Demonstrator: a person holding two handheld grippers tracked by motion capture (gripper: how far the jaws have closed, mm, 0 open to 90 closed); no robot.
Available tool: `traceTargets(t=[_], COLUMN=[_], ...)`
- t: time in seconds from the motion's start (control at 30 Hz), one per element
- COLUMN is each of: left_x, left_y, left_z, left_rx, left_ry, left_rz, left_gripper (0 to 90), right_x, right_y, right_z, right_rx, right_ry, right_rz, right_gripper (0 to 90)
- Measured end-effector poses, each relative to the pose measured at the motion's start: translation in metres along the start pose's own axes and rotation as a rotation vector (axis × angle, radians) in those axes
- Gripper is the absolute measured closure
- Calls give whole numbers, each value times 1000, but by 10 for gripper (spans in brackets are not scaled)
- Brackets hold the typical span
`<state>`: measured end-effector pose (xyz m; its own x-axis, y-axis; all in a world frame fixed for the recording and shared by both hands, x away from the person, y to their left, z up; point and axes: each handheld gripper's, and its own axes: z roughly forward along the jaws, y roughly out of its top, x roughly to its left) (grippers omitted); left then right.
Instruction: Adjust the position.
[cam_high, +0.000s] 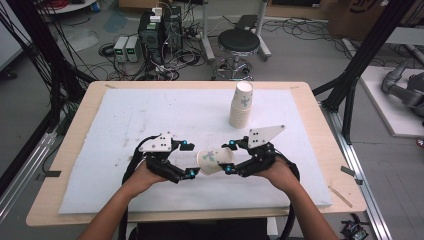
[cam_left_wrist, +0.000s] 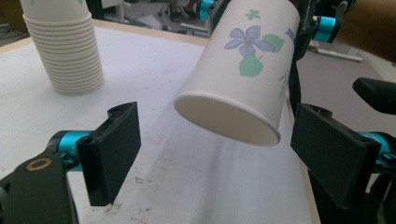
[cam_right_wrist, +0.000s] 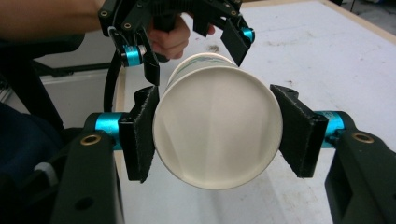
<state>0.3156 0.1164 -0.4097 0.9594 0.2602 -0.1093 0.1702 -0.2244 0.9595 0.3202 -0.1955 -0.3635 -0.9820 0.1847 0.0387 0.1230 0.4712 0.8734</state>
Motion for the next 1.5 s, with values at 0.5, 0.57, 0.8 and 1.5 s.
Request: traceTargets(t=[0.5, 0.57, 0.8, 1.5], left_x=[-5, -6, -7, -6], left_y=[-8, -9, -10, -9], left_z=[6, 9, 12, 11], left_rx=[-74, -77, -91, -162], left_ry=[-17, -27, -45, -84], left_rz=[30, 31, 32, 56], left_gripper=[161, 161, 161, 291], right_x=[3, 3, 2, -6], right_y=[-13, -13, -12, -16], right_z=[4, 4, 5, 6], right_rx=[-75, -74, -92, -176], right_ry=[14, 17, 33, 111], right_rz=[13, 18, 26, 110], right_gripper=[375, 374, 374, 375])
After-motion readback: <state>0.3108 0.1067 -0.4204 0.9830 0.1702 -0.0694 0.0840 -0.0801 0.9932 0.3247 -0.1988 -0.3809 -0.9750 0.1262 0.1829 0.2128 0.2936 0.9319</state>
